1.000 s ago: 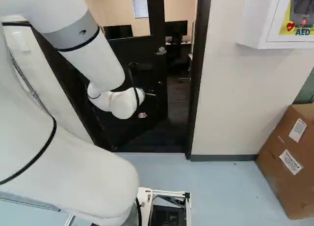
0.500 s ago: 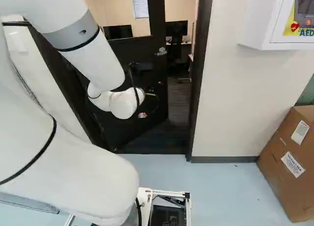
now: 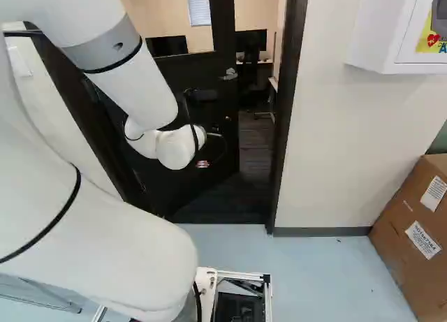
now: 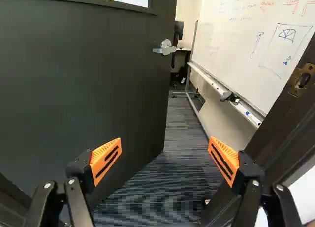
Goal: Open the door and move inside
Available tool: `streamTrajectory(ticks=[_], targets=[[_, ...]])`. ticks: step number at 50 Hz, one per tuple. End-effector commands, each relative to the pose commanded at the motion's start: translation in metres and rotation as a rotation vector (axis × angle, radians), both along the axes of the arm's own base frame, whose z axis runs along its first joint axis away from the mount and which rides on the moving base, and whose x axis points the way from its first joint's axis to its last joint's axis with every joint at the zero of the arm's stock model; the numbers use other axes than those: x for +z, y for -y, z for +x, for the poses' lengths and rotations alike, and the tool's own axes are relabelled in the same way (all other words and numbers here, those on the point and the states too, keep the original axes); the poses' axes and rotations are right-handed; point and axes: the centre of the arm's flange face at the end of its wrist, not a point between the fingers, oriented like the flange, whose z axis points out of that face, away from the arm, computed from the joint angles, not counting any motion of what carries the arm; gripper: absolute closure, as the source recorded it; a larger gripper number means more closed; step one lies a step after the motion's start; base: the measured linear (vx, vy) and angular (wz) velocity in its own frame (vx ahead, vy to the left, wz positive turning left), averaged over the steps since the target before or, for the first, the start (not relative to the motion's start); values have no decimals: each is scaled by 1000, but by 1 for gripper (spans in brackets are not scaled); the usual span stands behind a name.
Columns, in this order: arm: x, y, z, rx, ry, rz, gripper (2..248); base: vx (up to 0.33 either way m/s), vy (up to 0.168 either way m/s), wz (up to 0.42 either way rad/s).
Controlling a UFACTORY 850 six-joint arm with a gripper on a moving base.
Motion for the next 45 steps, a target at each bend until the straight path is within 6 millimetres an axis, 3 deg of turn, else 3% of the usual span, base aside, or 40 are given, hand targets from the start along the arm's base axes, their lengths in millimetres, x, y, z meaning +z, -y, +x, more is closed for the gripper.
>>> streamTrajectory(ticks=[45], targets=[[0,0,0,0,0,0,3,109,50,-17]])
